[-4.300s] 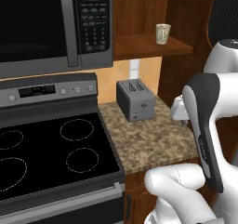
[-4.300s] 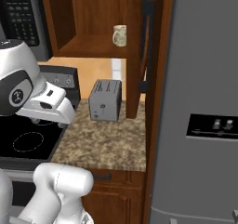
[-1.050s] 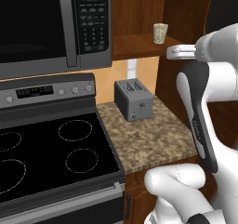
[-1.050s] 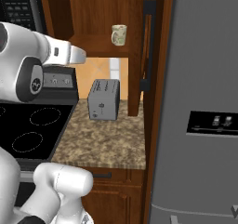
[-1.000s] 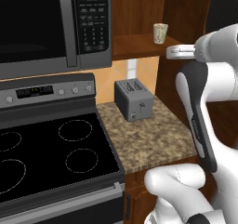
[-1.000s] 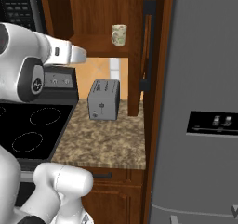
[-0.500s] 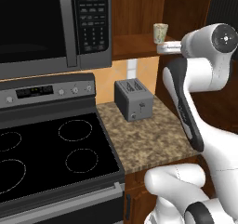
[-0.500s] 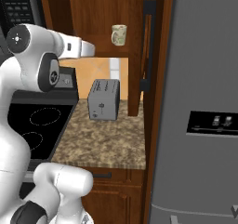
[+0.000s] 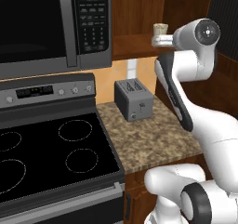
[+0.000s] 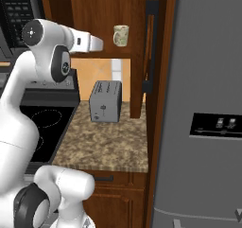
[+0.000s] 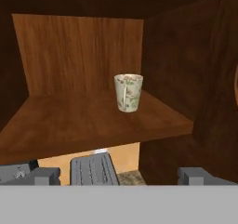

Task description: Gather all objects into one cabinet and sort the glasses and bowls to opposite sides.

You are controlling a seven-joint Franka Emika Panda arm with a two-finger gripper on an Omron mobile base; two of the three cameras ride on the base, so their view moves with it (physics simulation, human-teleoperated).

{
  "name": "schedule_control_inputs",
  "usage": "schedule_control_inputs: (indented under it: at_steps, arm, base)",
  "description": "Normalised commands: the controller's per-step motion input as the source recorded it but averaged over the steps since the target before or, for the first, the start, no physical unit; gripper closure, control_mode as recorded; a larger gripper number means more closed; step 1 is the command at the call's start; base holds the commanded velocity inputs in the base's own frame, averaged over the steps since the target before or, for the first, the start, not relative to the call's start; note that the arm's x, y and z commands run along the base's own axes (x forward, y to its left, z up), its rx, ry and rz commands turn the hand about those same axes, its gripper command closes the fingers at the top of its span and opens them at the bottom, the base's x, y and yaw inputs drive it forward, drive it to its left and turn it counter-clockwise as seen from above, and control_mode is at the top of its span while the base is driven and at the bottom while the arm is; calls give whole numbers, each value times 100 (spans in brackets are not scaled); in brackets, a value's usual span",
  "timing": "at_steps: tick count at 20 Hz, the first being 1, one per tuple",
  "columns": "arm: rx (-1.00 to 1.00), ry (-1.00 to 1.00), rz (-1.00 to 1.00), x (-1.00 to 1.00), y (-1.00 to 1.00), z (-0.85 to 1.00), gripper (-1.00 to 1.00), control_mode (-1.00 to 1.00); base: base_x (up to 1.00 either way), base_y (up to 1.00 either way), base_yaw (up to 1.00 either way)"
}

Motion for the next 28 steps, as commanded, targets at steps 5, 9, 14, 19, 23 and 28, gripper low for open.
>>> schedule_control_inputs:
  at_steps: [5,9,14,19,23,28]
  arm:
    - [3,0,-3,48,0,2,-100,-100]
    - [2,0,-3,47,0,0,-100,-100]
    - [4,0,-2,55,0,0,-100,-100]
    - [1,0,0,50,-24,-4,-100,-100]
    - [0,0,0,27,-24,-29,-100,-100]
    - [0,0,0,24,-2,-37,-100,-100]
  base:
    - [0,0,0]
    - [0,0,0]
    - [0,0,0]
    - [0,0,0]
    - [0,0,0]
    - [0,0,0]
